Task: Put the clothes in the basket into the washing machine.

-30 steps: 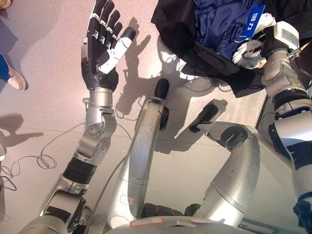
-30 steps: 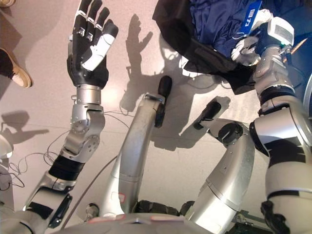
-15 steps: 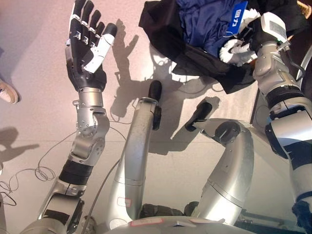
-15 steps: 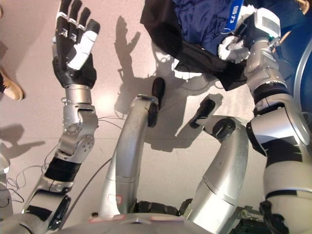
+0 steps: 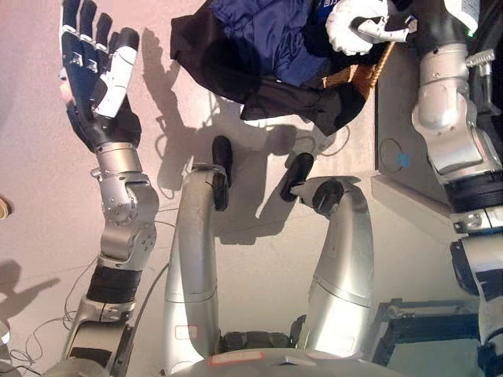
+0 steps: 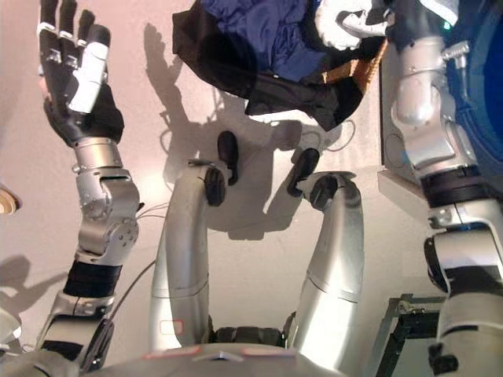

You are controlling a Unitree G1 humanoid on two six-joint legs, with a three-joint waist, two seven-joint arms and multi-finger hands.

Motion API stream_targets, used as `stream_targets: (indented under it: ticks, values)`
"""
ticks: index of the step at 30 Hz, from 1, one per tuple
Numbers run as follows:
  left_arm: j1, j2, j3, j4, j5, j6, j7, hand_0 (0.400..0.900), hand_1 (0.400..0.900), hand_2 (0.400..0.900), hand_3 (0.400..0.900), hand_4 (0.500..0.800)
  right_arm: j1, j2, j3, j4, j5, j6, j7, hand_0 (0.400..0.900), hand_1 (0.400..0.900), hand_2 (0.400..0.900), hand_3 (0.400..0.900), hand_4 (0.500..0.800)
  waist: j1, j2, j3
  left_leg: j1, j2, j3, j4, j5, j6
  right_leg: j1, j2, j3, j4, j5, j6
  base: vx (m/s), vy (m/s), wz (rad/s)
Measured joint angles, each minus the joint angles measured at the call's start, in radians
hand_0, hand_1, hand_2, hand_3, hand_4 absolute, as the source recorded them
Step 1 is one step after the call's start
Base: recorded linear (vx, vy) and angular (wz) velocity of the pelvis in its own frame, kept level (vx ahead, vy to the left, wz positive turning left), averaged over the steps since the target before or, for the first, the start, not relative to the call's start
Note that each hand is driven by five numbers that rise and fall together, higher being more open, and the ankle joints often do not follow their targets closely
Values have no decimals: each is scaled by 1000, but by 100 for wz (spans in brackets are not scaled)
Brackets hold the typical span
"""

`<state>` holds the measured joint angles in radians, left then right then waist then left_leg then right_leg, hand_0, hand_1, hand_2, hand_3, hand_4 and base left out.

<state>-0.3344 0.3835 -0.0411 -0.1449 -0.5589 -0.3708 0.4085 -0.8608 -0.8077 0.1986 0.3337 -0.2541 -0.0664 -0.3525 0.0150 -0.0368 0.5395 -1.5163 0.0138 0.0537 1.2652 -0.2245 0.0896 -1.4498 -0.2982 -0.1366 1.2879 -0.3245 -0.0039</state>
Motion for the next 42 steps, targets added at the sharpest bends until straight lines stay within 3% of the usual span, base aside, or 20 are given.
stream_targets:
  ticks: [4, 8, 14, 18, 27, 38, 42]
  values:
    - [51, -5, 25, -2, 4, 3, 0, 900, 900, 900, 900, 800, 248, 32, -138, -154, 11, -25, -4, 400, 400, 400, 400, 500, -23, -10, -5, 60, 2, 11, -54, 0, 5, 51, 10, 5, -61, 11, 12, 1, -1, -10]
    - [85, -17, 57, -5, 12, 6, 1, 900, 900, 900, 900, 800, 418, 122, -254, -238, 28, -45, -12, 400, 400, 400, 400, 500, -57, -31, -18, 100, 7, 21, -110, 7, 8, 86, 32, 11, -129, 35, 27, 2, -7, -5]
    - [96, -30, 57, -6, 44, 8, -1, 900, 900, 900, 900, 800, 484, 240, -359, -256, 91, -65, -76, 400, 400, 400, 400, 500, -77, -39, -60, 99, 5, 26, -119, 0, 3, 75, 35, 20, -135, 35, 29, 21, 1, -1]
    - [100, -39, 57, -6, 46, 9, 0, 900, 900, 900, 900, 800, 458, 281, -402, -234, 103, -77, -138, 400, 400, 400, 400, 500, -65, -39, -60, 100, 6, 25, -117, -1, -1, 73, 36, 22, -128, 32, 25, 8, -2, 0]
    - [96, -39, 53, -6, 47, 7, 1, 900, 900, 900, 900, 800, 330, 234, -431, 102, 106, -80, -309, 400, 400, 400, 400, 500, -25, -38, -60, 105, 3, 39, -120, -1, -1, 65, 34, 40, -122, 32, 25, 0, 0, 0]
    - [84, -11, 16, -5, 47, 0, -2, 900, 900, 900, 900, 800, 216, 84, -458, 450, 182, -41, -380, 400, 400, 400, 400, 500, 8, -34, -62, 115, 3, 43, -119, 2, 0, 69, 33, 43, -114, 32, 25, 0, 0, 0]
    - [85, 5, -40, -1, 46, -3, -6, 900, 900, 900, 900, 800, 140, 16, -434, 568, 224, -42, -394, 400, 400, 400, 400, 500, 31, -6, -78, 117, 2, 39, -119, -1, -5, 72, 31, 41, -113, 31, 25, 0, 0, 0]
